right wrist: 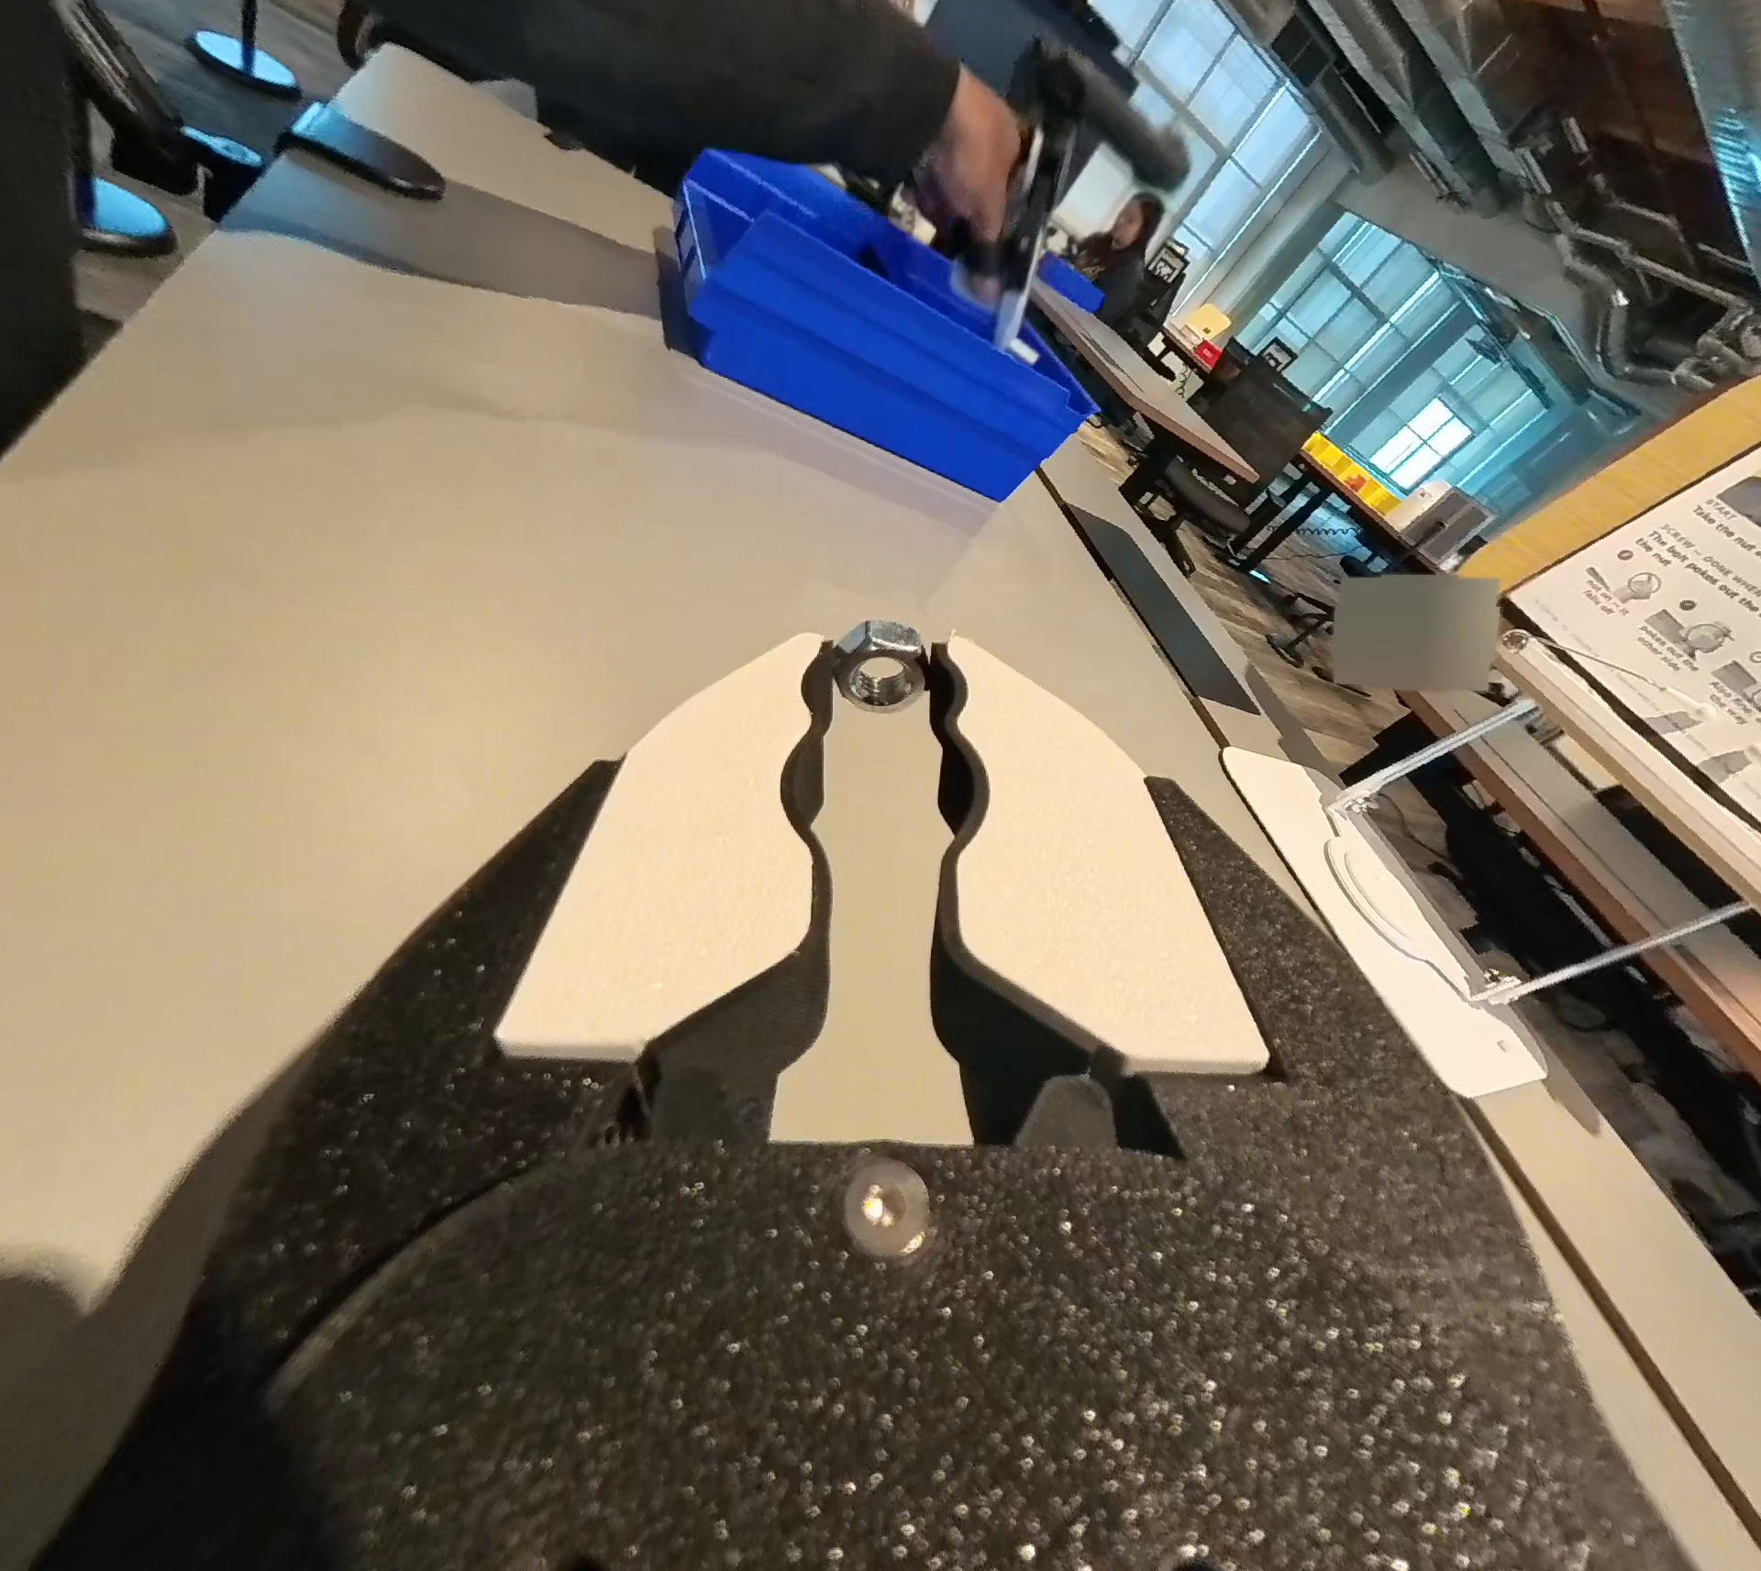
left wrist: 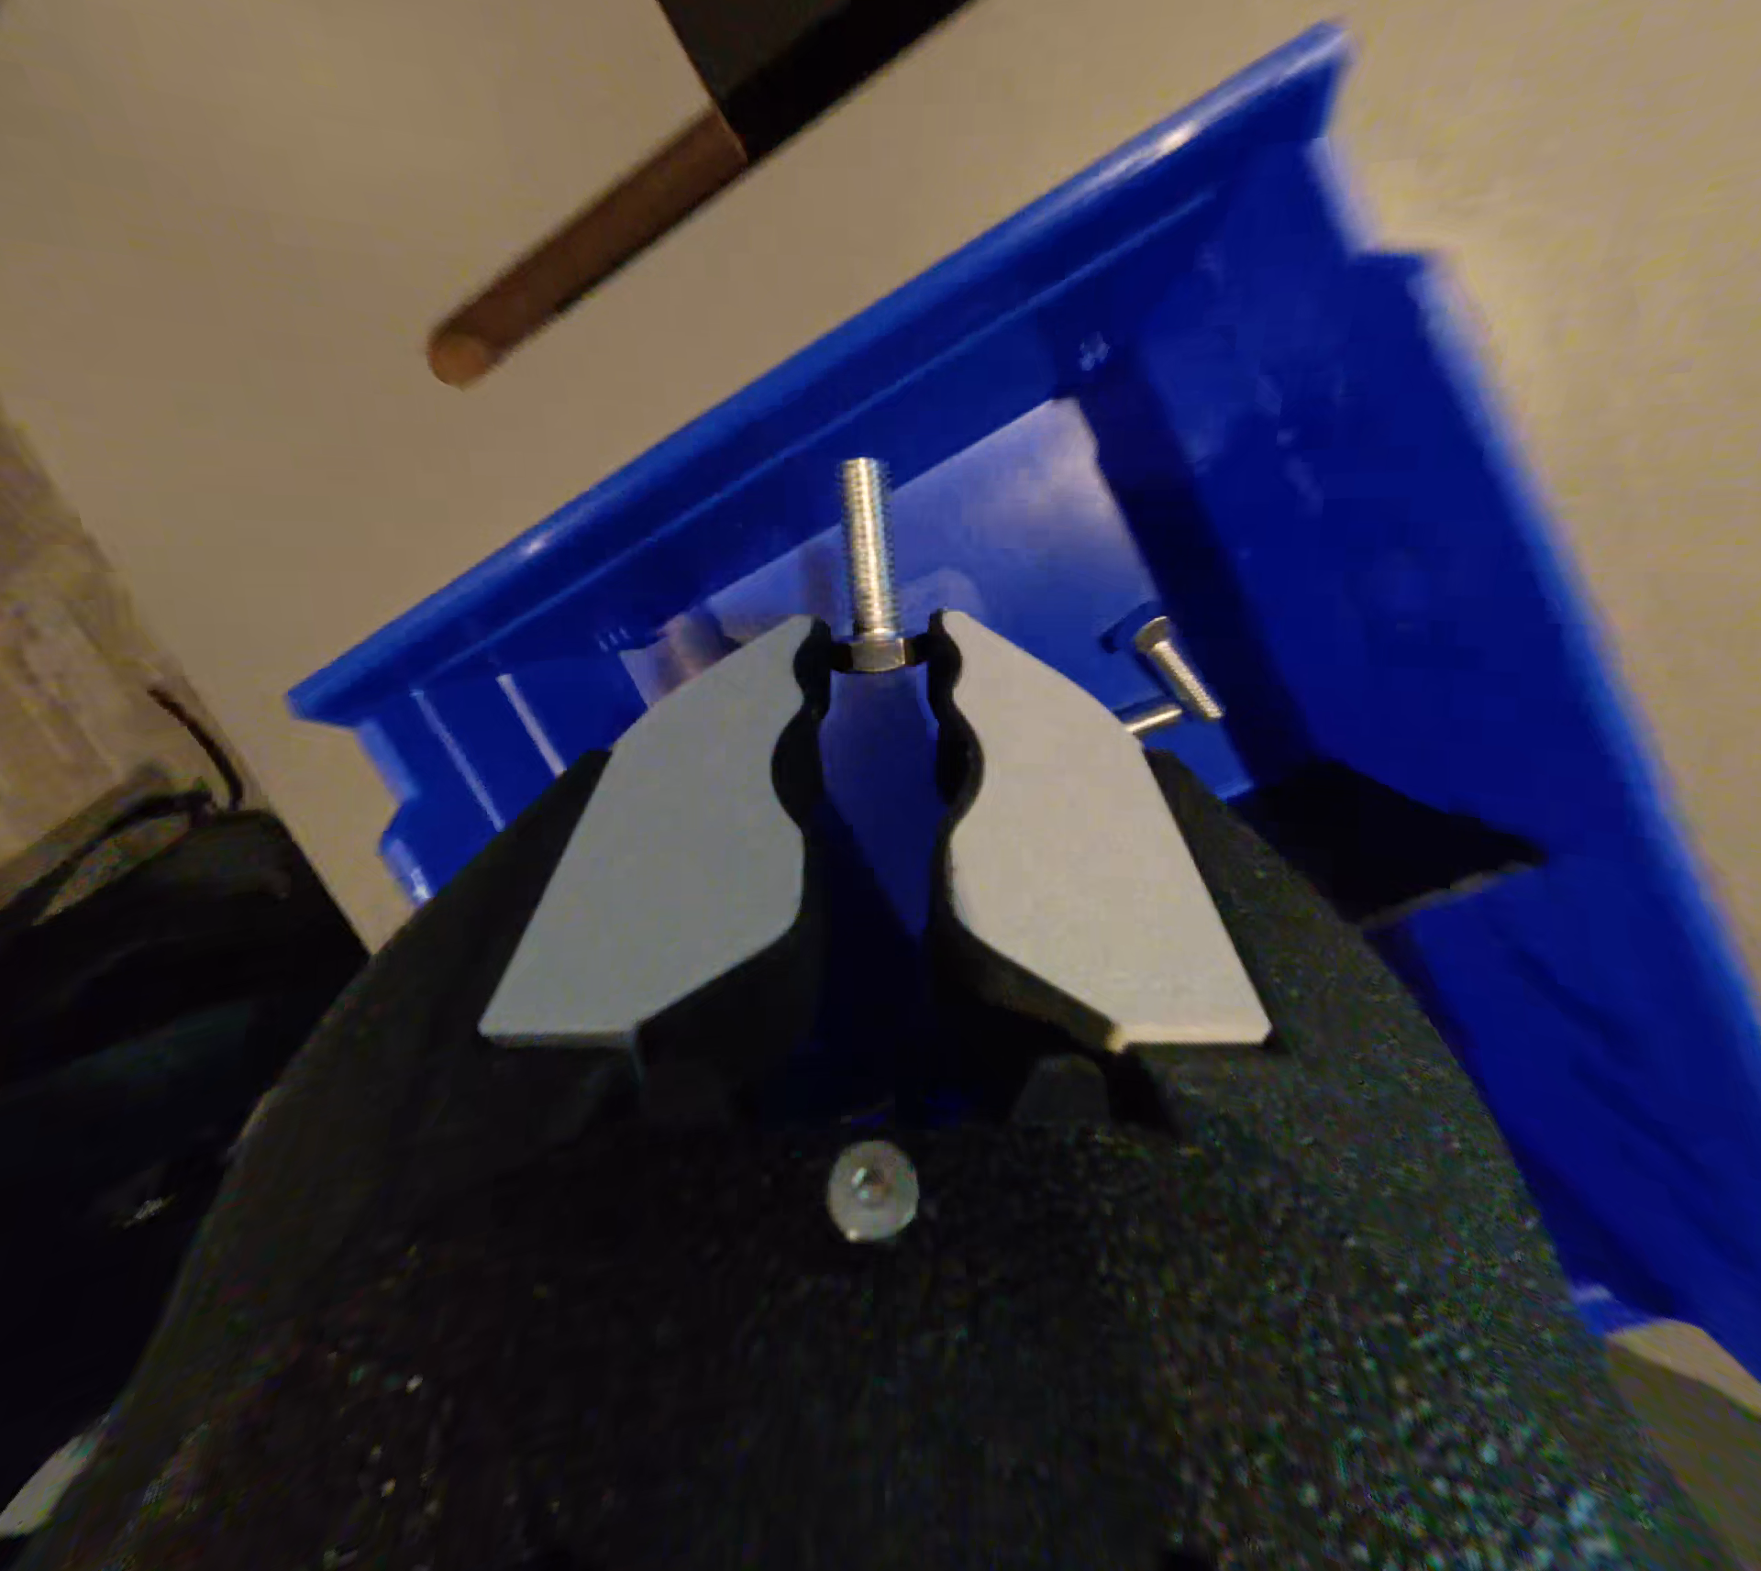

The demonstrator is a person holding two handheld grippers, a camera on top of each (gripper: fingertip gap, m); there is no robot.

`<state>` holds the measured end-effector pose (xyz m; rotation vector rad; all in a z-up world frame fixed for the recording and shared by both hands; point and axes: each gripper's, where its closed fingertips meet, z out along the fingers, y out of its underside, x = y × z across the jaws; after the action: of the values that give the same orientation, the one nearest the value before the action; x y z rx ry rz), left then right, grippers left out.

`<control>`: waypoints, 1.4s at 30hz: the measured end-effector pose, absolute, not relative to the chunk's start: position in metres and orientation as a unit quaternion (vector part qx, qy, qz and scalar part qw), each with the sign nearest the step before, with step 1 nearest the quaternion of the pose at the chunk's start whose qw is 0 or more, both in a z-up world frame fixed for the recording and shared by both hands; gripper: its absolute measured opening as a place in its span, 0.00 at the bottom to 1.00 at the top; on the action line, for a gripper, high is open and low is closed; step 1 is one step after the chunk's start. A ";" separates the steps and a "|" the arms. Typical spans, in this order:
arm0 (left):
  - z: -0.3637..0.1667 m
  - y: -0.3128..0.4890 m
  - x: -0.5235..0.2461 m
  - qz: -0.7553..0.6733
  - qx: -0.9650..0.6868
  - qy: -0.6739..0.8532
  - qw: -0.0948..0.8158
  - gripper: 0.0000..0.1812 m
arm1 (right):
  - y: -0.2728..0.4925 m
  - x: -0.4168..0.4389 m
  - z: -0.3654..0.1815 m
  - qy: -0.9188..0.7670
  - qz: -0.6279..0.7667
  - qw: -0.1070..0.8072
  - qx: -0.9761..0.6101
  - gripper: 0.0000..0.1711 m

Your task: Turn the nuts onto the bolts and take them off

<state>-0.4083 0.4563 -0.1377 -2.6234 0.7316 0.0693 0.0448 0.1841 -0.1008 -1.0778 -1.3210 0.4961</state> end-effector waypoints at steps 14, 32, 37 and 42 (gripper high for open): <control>-0.003 0.337 -0.098 -0.170 -0.697 0.457 0.525 0.11 | 0.207 0.060 -0.087 -0.487 0.316 0.625 -0.522 0.11; -0.112 0.281 -0.003 -0.318 -0.607 0.443 0.578 0.10 | 0.267 0.057 -0.074 -0.428 0.392 0.604 -0.546 0.11; -0.116 0.283 -0.001 -0.286 -0.608 0.456 0.584 0.10 | 0.284 0.058 -0.100 -0.404 0.401 0.597 -0.565 0.11; -0.115 0.280 0.004 -0.278 -0.603 0.464 0.587 0.10 | 0.268 0.062 -0.098 -0.422 0.386 0.603 -0.556 0.11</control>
<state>0.0035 0.2805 -0.1154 -1.4043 1.0810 -0.6482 0.0620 0.2680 -0.0977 -1.2883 -0.9772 0.8932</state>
